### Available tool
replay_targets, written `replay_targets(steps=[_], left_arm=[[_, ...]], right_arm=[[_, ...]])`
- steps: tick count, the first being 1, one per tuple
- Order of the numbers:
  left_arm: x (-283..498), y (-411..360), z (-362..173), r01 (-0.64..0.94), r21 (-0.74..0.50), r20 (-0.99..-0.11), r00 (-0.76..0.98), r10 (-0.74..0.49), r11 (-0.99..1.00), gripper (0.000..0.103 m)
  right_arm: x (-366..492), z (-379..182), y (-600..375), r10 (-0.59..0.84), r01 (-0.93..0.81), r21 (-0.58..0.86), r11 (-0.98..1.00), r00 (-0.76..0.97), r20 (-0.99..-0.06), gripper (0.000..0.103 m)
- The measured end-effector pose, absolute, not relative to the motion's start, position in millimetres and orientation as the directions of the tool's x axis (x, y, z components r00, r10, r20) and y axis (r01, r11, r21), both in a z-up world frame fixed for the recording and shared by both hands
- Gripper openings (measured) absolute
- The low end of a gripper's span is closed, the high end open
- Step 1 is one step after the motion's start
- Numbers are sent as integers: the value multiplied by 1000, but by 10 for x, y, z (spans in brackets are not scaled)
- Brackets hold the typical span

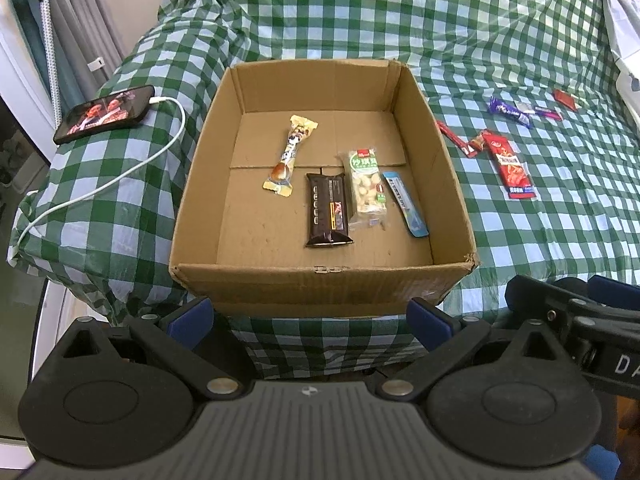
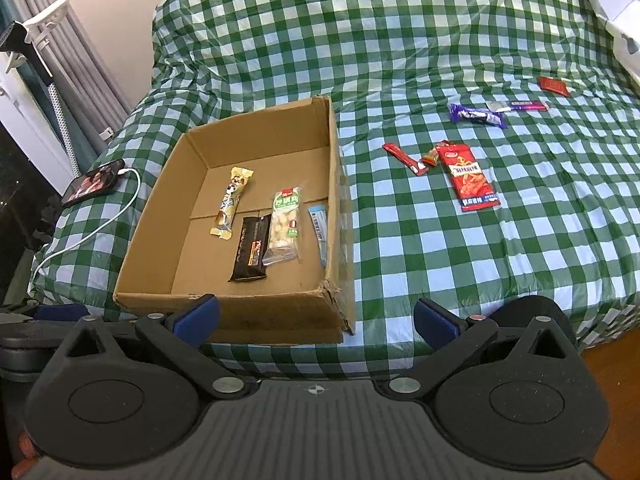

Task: Organize snacks
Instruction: 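Move both tools over the snacks lying on the sofa beside the box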

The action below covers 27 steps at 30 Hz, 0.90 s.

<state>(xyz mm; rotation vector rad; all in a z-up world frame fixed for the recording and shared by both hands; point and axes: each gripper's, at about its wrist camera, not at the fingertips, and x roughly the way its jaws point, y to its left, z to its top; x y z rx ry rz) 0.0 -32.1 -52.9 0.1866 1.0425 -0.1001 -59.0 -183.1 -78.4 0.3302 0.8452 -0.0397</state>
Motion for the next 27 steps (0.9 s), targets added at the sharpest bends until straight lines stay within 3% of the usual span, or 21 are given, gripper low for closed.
replay_targets(steps=[19,27], left_arm=[[300,-565,-785,198,154,-903,425,57,968,103],[615,-836,-767,227,155,-895,445,39,962,103]], right_arm=[[-353,-1072,-2061,130,221,319,922,598,-791,102],[-152,-1100,-2271,104,249,324,913,627,-772,102]])
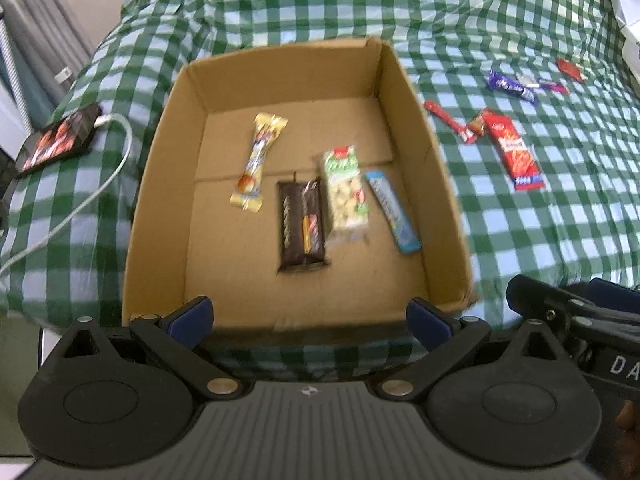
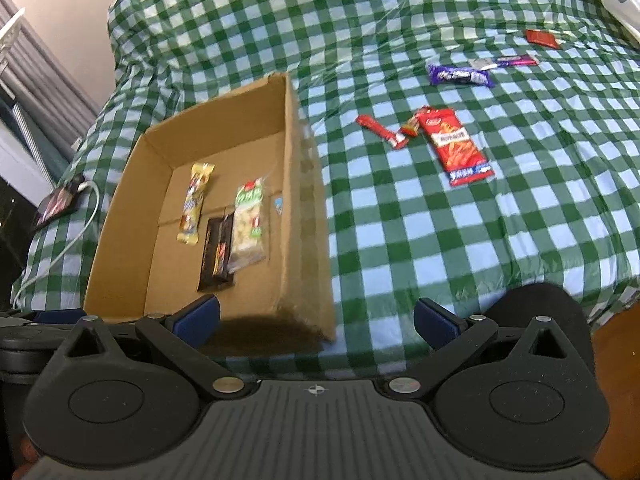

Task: Organize snacks
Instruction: 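Move both tools over the snacks lying on the sofa beside the box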

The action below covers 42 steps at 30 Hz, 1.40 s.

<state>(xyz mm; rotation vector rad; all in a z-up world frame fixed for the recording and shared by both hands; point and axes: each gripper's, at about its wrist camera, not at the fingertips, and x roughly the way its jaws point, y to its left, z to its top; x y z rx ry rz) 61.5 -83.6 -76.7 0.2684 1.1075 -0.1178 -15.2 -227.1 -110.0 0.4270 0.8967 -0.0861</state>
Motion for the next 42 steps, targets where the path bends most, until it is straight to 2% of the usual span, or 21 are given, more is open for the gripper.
replay_targets(steps=[14,27,35,42], left_arm=[[1132,-1500,-698,324,178,-871,492,-5,929,103],[1359,-1787,-720,349,174,-868,496,-23,921,103],[1783,-2099,-612,335,124,-865,498,-64,934,103],[2438,-2820,-663,346,47,-863,487,-137,937,103]], right_arm=[[195,-1106,-2873,21,332,324,886,669,-743,102],[330,-1144,-3269,-39,385,315,868,685,-728,102],[574,-1263,-3615,-127,407,247,880,700,-703,102],[979,-1633,-3845,-143,371,176,912,690,-710,102]])
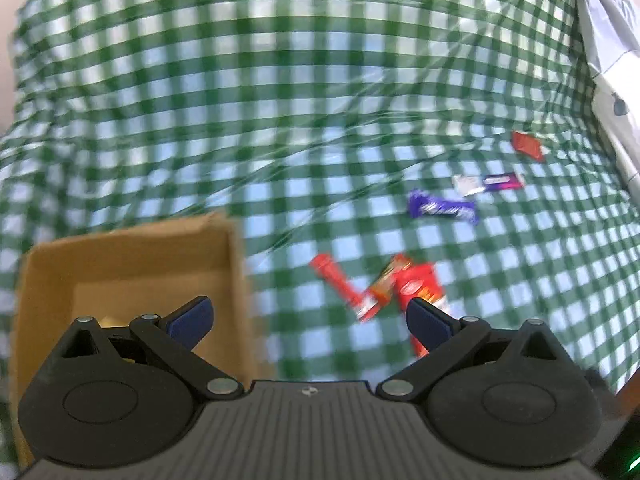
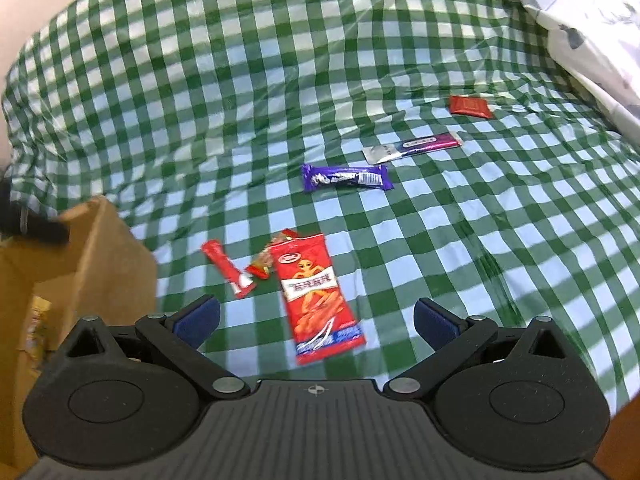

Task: Organize snacks
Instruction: 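Move both tools over the snacks lying on the sofa beside the box, then grasp the small red-gold snack with the left tool while the right tool grasps the red spicy strip pack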

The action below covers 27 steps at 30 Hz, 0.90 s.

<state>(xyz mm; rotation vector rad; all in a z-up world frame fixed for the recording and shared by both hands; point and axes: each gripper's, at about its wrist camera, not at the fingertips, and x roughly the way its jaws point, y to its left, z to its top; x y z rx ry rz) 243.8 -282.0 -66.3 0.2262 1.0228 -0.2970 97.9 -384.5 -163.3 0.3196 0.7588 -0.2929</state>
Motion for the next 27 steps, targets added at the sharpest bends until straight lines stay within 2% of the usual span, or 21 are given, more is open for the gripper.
replay_targets(steps=[6,10,13,14,15,17,20,24,27], left_arm=[[2985,-3396,-1262,382,-2,-922,357,-149,924,103],[3190,-3589,-1705,406,89,-940,335,-58,909,103],[3310,-3593,-1864,399,86,-949,311,-47,913,103],[3344,-3576,-1895,400,83,-950,307,-48,913,103],[3376,-3576,-1921,400,85,-950,307,-46,913,103],[3430,-3592,-1968,406,99,-948,316,-38,908,103],[3483,-3672,-2045,440,113,-945,323,-39,891,103],[3526,-3855,-2246,520,70,-965,253,-75,851,101],[3525,-4005,-2410,560,51,-974,212,-84,827,87]], right_arm=[[1421,-2169,-3988,-121,340,137,930,637,-762,102],[1650,-2488,-4020,-111,327,115,938,598,-793,102],[1806,-2658,-3953,-156,289,33,957,606,-780,102],[1829,-2672,-3897,-171,245,-17,969,624,-762,93],[1830,-2665,-3866,-162,210,-30,977,646,-746,75],[1806,-2615,-3863,-153,198,-25,980,669,-728,50],[1714,-2558,-4060,-171,273,13,962,639,-750,49],[1461,-2514,-4470,-257,452,47,891,587,-768,49],[1352,-2536,-4616,-251,501,99,860,585,-771,50]])
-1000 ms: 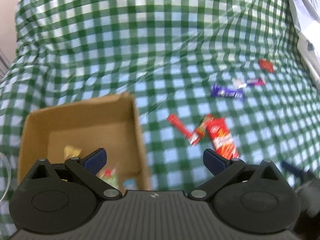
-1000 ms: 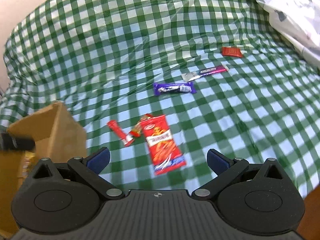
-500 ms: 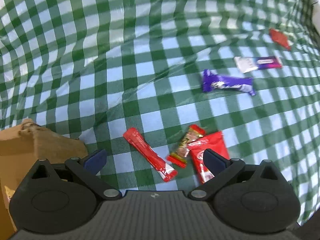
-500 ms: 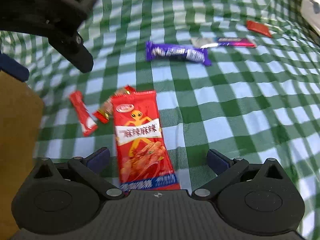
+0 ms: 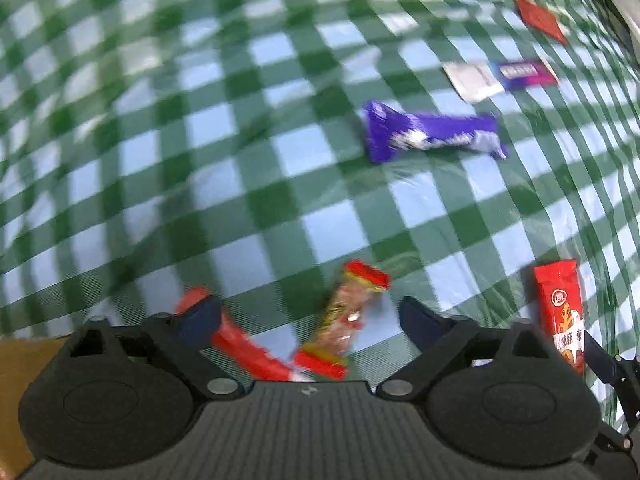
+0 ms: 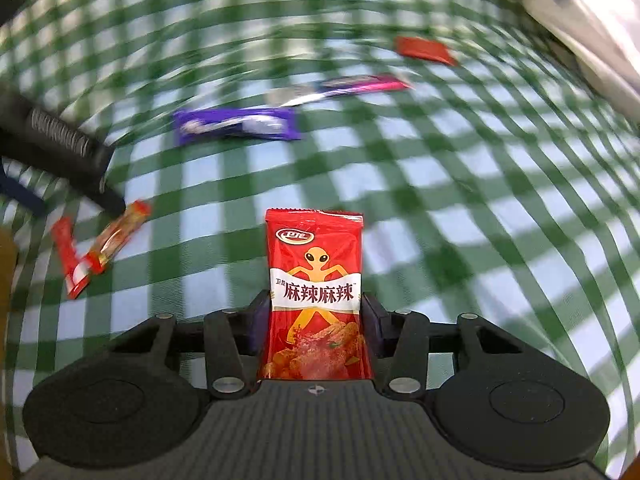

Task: Organize snacks
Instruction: 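Grasp the small red-gold snack with the left tool while the right tool grasps the red spicy strip pack, then carry both held snacks over the box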

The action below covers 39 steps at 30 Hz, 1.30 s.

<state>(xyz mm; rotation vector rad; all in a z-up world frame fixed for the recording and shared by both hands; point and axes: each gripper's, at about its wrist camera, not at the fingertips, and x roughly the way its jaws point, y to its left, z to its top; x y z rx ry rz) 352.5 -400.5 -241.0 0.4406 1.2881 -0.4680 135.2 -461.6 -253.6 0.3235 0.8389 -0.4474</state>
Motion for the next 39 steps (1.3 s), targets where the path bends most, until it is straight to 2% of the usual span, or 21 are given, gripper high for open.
replay_targets(steps=[1,3,5,9,12,20,31,39], left_arm=[[3519,-4056,-2465,581,40,-978,190,-88,813,75],[3478,-4097,-2486,604,48,-974,203,-96,796,69],[3418,-4080,-2425,631,25,-970,203,-134,775,19],[3317,-3919,-2231,594,4,-969,200,-142,805,18],[3114,-3708,-1921,581,-44,-954,217,-206,813,18],[2060,-2859,-975,573,-133,-897,278,-345,809,18],[933,-1502,-545,427,-79,-898,362,-251,901,17],[405,-638,-377,321,-96,-876,423,-233,942,17]], right_arm=[[1344,-2537,-4611,-252,501,97,860,584,-772,50],[1365,-2541,-4564,-258,495,81,865,578,-774,51],[1400,-2566,-4602,-257,503,87,860,574,-778,51],[1371,-2542,-4647,-248,511,102,854,571,-783,48],[1269,-2400,-4613,-222,510,143,848,588,-778,47],[733,-1660,-4204,-174,432,211,877,694,-698,47],[-49,-1102,-3034,42,185,251,950,721,-691,47],[-432,-811,-2255,101,40,189,981,731,-675,47]])
